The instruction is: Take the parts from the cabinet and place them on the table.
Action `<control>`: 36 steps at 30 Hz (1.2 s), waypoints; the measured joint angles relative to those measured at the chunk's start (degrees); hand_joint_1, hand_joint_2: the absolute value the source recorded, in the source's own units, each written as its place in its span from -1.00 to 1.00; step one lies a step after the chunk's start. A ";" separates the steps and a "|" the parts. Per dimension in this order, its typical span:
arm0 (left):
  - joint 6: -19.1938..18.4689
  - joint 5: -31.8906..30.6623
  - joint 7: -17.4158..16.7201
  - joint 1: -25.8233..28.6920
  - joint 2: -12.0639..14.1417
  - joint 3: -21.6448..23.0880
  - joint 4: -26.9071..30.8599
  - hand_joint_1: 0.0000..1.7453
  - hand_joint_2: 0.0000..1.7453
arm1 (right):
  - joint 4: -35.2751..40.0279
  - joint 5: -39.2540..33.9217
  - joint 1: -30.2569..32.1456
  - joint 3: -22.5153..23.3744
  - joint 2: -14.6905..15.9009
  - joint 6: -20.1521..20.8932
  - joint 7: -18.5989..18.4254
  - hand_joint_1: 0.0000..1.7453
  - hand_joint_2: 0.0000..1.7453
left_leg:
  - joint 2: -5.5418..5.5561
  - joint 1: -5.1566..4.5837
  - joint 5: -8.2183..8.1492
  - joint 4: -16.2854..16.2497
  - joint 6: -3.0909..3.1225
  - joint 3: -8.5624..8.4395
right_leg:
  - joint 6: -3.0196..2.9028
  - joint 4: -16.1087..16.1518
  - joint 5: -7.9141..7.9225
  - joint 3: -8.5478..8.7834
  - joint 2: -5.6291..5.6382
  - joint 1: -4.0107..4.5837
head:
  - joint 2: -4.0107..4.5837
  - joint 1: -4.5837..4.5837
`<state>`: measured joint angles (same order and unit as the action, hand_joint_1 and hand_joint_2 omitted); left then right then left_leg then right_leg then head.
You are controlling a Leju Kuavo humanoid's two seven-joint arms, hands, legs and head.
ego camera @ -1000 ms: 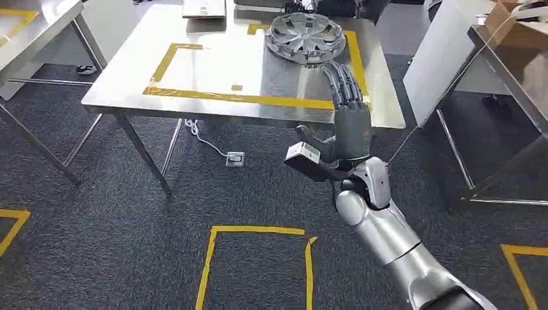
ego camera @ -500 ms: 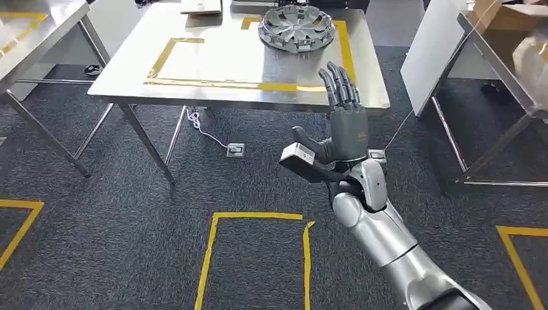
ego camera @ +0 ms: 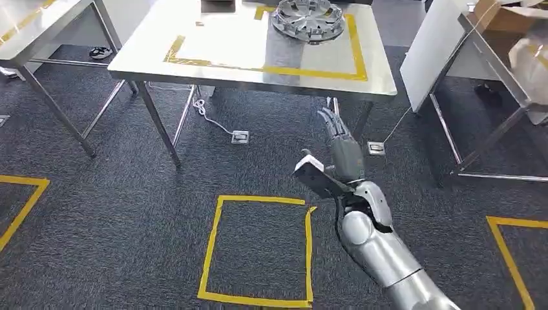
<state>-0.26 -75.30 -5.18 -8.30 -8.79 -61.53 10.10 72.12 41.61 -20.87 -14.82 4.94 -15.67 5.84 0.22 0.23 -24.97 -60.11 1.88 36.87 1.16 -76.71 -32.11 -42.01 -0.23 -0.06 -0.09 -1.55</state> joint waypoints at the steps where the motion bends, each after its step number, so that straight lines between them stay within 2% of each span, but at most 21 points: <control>1: -0.07 0.11 -0.17 0.02 0.00 0.00 0.00 -1.00 -1.00 | -2.54 -1.27 0.57 0.74 -0.09 0.57 0.81 -1.00 -1.00 | 0.04 -0.14 0.54 -0.03 0.04 0.60 | -0.51 2.03 2.08 2.28 0.04 0.33 | 0.00 0.00; 3: -0.17 0.13 -0.22 -0.02 -0.09 0.00 -0.02 -1.00 -1.00 | -6.71 -2.82 1.11 2.27 -0.20 0.94 1.77 -1.00 -1.00 | 0.05 -0.47 1.37 0.07 0.13 1.44 | -2.46 11.60 4.19 9.68 0.10 1.39 | 0.00 -0.07; 4: -0.33 0.13 -0.20 0.06 -0.35 0.00 -0.07 -1.00 1.00 | -9.31 -3.98 0.79 3.28 -0.20 0.94 2.01 -1.00 1.00 | -0.21 -0.37 1.85 0.09 -0.12 1.63 | -4.23 16.57 1.28 12.52 -0.32 1.81 | 0.00 0.07; 5: -0.57 -0.05 -0.04 0.02 -0.24 0.00 0.00 -1.00 1.00 | -13.03 -5.48 0.74 4.64 -0.28 0.98 2.18 -1.00 1.00 | -0.28 -0.14 2.26 0.29 -0.50 1.63 | -3.89 18.80 0.84 13.72 -0.80 1.92 | 0.00 0.00; 8: -1.68 -0.83 0.83 0.52 -0.17 0.02 -0.04 -1.00 1.00 | -26.40 -11.13 2.08 10.00 0.26 2.48 6.22 -1.00 1.00 | -0.26 0.31 3.77 1.62 -1.60 1.22 | -4.66 20.28 1.99 13.54 -0.79 2.43 | 0.00 -0.11; 9: -1.68 -0.98 0.74 1.03 0.20 0.02 -0.04 -1.00 1.00 | -30.06 -12.24 3.20 11.28 0.28 3.37 7.32 -1.00 1.00 | -0.17 0.12 3.53 1.39 -1.69 1.54 | -4.07 21.73 3.48 14.12 -1.02 1.64 | 0.00 -0.26; 12: -1.40 -1.44 -0.26 2.23 0.63 0.02 -0.07 -1.00 1.00 | -39.93 -16.24 5.69 15.22 0.39 7.32 7.54 -1.00 1.00 | -0.03 0.29 -4.70 -6.88 -2.78 4.13 | -3.61 22.05 4.93 12.94 -0.76 1.17 | 0.00 0.04; 14: -1.35 -1.46 -0.31 2.57 1.01 0.00 -0.07 -1.00 1.00 | -44.17 -17.22 8.24 17.88 0.39 8.08 7.65 -1.00 1.00 | -0.11 0.55 -7.15 -13.76 -3.49 5.83 | -3.24 21.68 5.33 11.90 -1.11 0.97 | 0.00 0.00; 16: -1.35 -1.49 -0.33 2.97 1.29 0.02 -0.07 -1.00 1.00 | -47.39 -17.39 9.12 19.54 0.39 8.23 7.60 -1.00 1.00 | -0.13 0.82 -4.88 -10.56 -3.99 2.51 | -2.92 20.77 5.49 10.75 -1.06 0.45 | 0.00 0.02; 18: -1.33 -1.49 -0.35 2.95 1.53 0.02 -0.04 -1.00 1.00 | -49.17 -17.28 9.20 20.46 0.39 8.37 7.41 -1.00 1.00 | -0.15 1.14 -2.14 -0.84 -4.53 -4.01 | -2.32 19.49 5.27 10.04 -0.80 -0.17 | 0.00 0.04; 19: -1.33 -1.49 -0.37 2.87 1.49 0.04 -0.07 -1.00 1.00 | -49.76 -17.28 9.20 21.00 0.48 8.39 7.16 -1.00 1.00 | 0.12 0.67 -4.28 0.51 -4.13 -5.08 | -1.79 19.14 5.25 9.51 -0.76 -0.22 | 0.00 0.15; 20: -1.33 -1.09 -0.35 3.22 1.60 0.35 -0.07 -1.00 1.00 | -50.31 -17.30 9.28 21.31 0.55 8.48 6.88 -1.00 1.00 | 0.51 0.52 -2.51 -0.04 -3.21 -4.77 | -1.41 18.82 5.13 9.44 -0.60 -0.16 | 0.00 0.02; 24: -1.09 3.84 -0.24 4.29 1.92 3.89 0.17 -1.00 1.00 | -51.33 -18.98 10.34 21.61 0.44 9.06 6.05 -1.00 1.00 | 0.29 0.78 -2.99 0.56 -1.48 -4.53 | -0.32 18.12 5.21 9.14 -0.07 -0.23 | 0.00 0.02; 26: -1.03 7.27 -0.07 4.85 2.27 6.00 0.76 -1.00 1.00 | -51.88 -20.08 11.18 21.66 0.26 9.33 5.44 -1.00 1.00 | 0.11 0.77 -2.69 0.55 -0.83 -4.14 | 0.27 13.12 1.29 7.07 -0.03 -0.40 | 0.00 -0.02; 28: -1.00 10.32 0.29 5.12 2.54 8.09 1.47 -1.00 1.00 | -52.56 -21.02 12.36 21.66 0.15 9.64 4.83 -1.00 1.00 | 0.05 0.62 -2.41 0.54 -0.48 -3.50 | 0.60 3.93 -3.18 2.98 -0.03 -0.45 | 0.00 0.00; 29: -0.96 11.94 0.40 5.20 2.75 9.21 2.01 -1.00 1.00 | -52.97 -21.55 13.21 21.66 0.00 9.83 4.54 -1.00 1.00 | 0.04 0.56 -2.20 0.53 -0.42 -3.21 | 0.57 0.85 -4.09 1.71 -0.03 -0.46 | 0.00 -0.02; 30: -0.92 13.61 0.48 5.25 2.91 10.39 2.62 -1.00 1.00 | -53.38 -22.09 14.07 21.66 -0.11 10.09 4.39 -1.00 1.00 | 0.05 0.53 -2.05 0.53 -0.47 -3.03 | 0.48 0.69 -3.58 1.84 -0.02 -0.45 | 0.00 0.00; 31: -0.87 15.20 0.61 5.26 3.06 11.48 3.28 -1.00 1.00 | -53.80 -22.57 14.94 21.66 -0.24 10.18 4.17 -1.00 1.00 | 0.08 0.50 -1.89 0.53 -0.56 -2.89 | 0.26 3.20 -1.98 3.37 -0.02 -0.42 | 0.00 -0.02; 33: -0.83 18.10 0.92 5.19 3.30 13.73 4.61 -1.00 1.00 | -54.44 -23.40 16.28 21.66 -0.44 10.36 3.54 -1.00 1.00 | 0.10 0.46 -1.64 0.53 -0.86 -2.86 | -0.48 13.82 2.55 9.51 -0.03 -0.30 | 0.00 0.00; 34: -0.81 19.63 0.99 5.15 3.34 14.89 5.29 -1.00 1.00 | -54.68 -23.93 16.73 21.66 -0.48 10.51 3.43 -1.00 1.00 | -0.01 0.46 -1.49 0.53 -1.10 -2.87 | -0.98 18.37 2.79 11.97 -0.03 -0.09 | 0.00 0.00; 36: -0.72 22.63 1.27 5.19 3.67 17.28 6.36 -1.00 1.00 | -54.91 -24.91 17.58 21.64 -0.70 10.81 2.95 -1.00 1.00 | -0.17 0.09 -1.57 0.41 -1.62 -2.63 | -0.62 19.11 3.17 11.80 -0.10 0.23 | 0.00 -0.04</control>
<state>-0.98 -52.66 -3.91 -3.12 -5.11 -44.25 16.46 17.20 16.70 -3.29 6.82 4.24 -4.85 8.79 0.05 0.32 -26.54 -59.70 0.26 34.24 0.54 -57.60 -28.94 -30.21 -0.33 0.16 -0.09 -1.60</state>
